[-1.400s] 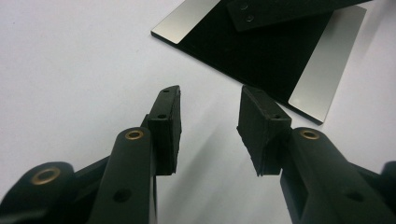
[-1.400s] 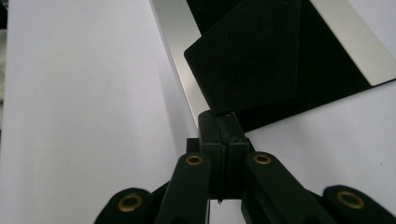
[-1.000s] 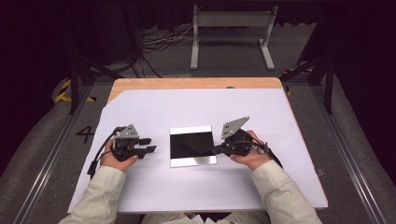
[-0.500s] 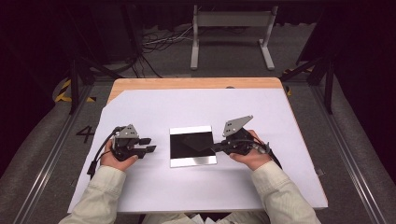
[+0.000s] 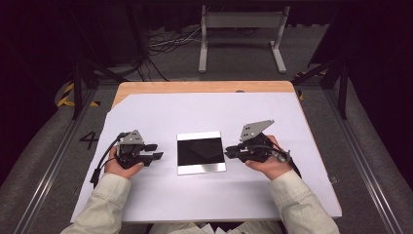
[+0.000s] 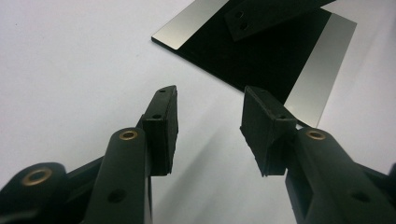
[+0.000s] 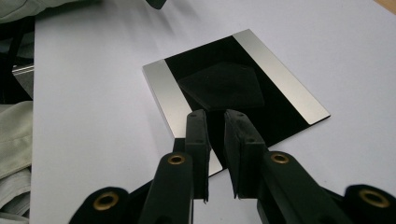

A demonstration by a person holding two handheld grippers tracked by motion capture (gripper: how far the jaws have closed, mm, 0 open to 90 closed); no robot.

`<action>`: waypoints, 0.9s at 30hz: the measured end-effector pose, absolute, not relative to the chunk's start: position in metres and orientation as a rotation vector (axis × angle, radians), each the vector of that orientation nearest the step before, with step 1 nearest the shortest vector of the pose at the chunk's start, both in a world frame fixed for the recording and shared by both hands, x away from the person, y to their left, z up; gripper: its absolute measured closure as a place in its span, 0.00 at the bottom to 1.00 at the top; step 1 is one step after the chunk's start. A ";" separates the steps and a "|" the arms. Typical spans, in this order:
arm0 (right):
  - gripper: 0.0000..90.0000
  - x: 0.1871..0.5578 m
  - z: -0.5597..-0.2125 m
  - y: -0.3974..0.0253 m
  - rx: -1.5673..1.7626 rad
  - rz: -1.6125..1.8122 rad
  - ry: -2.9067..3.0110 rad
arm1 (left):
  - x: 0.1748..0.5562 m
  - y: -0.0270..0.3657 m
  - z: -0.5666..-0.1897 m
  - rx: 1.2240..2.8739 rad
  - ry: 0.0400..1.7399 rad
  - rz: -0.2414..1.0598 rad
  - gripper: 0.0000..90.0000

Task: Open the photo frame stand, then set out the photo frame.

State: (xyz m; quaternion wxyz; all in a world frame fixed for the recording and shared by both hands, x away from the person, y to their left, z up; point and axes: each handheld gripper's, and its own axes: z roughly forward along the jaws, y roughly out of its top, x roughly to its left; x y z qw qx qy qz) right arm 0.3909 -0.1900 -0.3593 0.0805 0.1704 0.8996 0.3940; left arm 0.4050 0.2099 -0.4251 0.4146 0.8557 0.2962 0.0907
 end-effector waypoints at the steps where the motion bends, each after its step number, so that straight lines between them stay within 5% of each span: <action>1: 0.87 0.391 -0.358 -0.190 0.509 1.177 2.690 | 0.405 0.210 -0.425 2.154 0.743 0.224 0.63; 15: 0.68 0.402 -0.348 -0.190 0.616 1.176 2.708 | 0.405 0.211 -0.426 2.152 0.759 0.238 0.60; 27: 0.71 0.398 -0.342 -0.183 0.796 1.180 2.665 | 0.404 0.211 -0.427 2.159 0.762 0.234 0.59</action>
